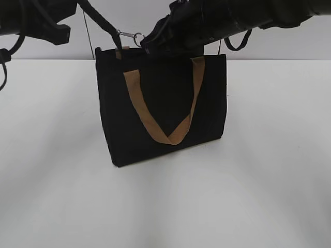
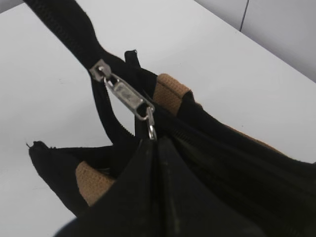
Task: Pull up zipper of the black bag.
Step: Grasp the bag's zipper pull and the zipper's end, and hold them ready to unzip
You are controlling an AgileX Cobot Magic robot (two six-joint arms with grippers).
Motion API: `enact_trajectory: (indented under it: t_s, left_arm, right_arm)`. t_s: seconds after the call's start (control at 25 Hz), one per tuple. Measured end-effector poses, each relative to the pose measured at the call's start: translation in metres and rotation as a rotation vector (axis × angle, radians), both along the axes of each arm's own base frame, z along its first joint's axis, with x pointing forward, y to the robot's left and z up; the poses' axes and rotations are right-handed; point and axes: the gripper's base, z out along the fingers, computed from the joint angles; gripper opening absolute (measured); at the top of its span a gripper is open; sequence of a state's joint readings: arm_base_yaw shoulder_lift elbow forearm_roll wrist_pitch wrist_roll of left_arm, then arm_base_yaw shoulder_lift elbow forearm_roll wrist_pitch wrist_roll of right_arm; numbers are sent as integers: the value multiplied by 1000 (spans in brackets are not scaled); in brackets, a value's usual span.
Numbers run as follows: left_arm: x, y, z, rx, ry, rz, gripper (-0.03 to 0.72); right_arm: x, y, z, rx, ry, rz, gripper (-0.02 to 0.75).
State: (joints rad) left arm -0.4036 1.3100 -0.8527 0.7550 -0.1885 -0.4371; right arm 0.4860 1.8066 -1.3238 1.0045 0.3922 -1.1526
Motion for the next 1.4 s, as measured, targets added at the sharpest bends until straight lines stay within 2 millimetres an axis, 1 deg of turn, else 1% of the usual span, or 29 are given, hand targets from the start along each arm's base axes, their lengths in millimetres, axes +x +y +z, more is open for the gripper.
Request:
enact_trajectory:
  t_s: [0.08,0.52,0.84,0.96,1.08,1.2,1.4]
  left_arm:
    - [0,0,0,1,0,0,13]
    - [-3,2,5,-2,-12,6,13]
    - [-5,5,6,11,-3,27,12]
    - [-5,5,5,13,0,31,13]
    - [-5,5,5,14,1,32,13]
    - [-5,5,5,15,1,31,13]
    - [-5,5,5,16,1,30,13]
  right_arm:
    - [-1,-1,3,-2,-5,1,-15]
    - [-4,-6,-5,-85,57,-5,-15]
    - [-4,-6,-5,-78,79,-23,-15]
    - [-1,-12,-5,-62,99,-55,-15]
    - [5,-23,-5,-42,123,-103,-15]
    - [7,-29,0,-32,129,-115,-15]
    - [10,-30,15,-26,98,-100,-15]
